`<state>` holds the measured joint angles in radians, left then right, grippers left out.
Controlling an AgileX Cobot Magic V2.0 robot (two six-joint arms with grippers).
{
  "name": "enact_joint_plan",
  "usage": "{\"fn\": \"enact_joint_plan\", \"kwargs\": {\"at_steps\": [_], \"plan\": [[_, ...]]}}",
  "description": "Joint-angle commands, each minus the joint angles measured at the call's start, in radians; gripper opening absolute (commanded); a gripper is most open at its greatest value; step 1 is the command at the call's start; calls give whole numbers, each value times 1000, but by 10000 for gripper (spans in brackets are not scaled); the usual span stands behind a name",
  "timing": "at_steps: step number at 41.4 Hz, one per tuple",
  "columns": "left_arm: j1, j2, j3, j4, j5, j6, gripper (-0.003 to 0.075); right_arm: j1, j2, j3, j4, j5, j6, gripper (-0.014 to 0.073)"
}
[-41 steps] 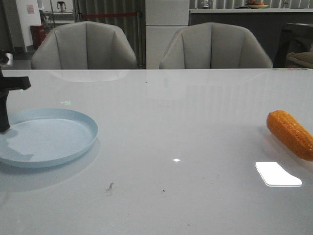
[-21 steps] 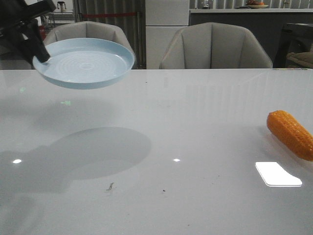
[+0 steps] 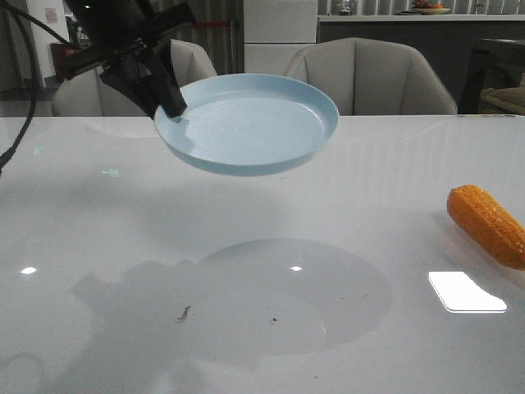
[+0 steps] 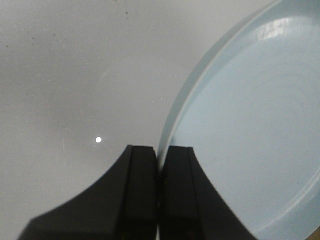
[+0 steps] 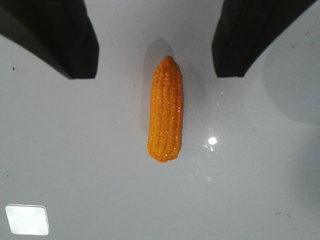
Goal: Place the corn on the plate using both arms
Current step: 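Grip the plate rim with the left gripper and lift it toward the table center, then lower the plate onto the table center, open and withdraw the left gripper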
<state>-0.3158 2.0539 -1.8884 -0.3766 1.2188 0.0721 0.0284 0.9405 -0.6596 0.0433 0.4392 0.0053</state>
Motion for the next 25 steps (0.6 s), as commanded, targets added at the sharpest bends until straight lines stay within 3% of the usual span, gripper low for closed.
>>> {"fn": "enact_joint_plan", "kwargs": {"at_steps": [1, 13, 25], "plan": [[-23, -10, -32, -3, 12, -14, 89, -2, -8, -37, 4, -58, -5, 579], [-76, 87, -32, 2, 13, 10, 112, -2, -8, -37, 4, -45, -5, 579], [-103, 114, -32, 5, -24, 37, 396, -2, -8, -37, 4, -27, -5, 579]]}}
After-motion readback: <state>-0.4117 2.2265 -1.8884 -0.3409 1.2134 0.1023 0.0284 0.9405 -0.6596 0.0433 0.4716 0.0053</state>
